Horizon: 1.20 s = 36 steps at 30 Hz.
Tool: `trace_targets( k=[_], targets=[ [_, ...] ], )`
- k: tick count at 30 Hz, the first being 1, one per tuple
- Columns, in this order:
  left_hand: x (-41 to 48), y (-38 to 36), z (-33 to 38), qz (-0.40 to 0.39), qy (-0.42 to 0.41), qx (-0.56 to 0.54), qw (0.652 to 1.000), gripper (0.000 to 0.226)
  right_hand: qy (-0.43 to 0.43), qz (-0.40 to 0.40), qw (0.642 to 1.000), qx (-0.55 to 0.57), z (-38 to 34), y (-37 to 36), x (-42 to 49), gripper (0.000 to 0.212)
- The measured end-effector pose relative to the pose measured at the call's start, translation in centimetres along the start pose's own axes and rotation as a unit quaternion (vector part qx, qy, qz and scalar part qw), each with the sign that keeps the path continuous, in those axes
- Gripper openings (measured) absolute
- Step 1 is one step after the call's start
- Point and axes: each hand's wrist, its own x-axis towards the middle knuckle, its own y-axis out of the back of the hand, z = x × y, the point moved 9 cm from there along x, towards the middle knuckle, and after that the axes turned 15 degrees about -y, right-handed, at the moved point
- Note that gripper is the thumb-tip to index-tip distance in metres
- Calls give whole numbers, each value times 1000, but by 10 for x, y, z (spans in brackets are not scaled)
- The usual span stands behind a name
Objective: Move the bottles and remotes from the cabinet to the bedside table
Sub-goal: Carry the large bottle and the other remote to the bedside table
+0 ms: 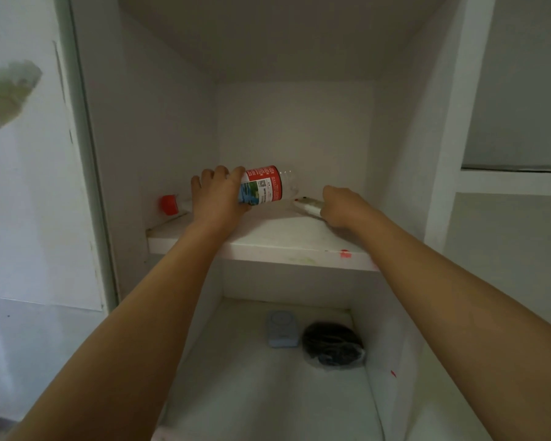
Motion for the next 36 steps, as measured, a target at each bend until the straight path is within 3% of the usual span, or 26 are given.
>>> trace_targets(
  k=[6,18,26,31,36],
  targets=[
    [-2,3,2,9,-6,-2,1000,61,-3,22,999,33,1,13,-15,22],
    [-4,22,11,58,-15,-9,998,62,-17,146,981,126,30,45,-59,27],
    [-21,62,42,117,-18,-15,993,66,-15,242,949,200,43,87,-105,34],
    [-38,96,74,142,-14,10,990,65,-2,252,939,233,64,100,-134,32],
    [-75,115,109,143,29,36,989,63,36,217,930,293,92,101,-168,48]
  ],
)
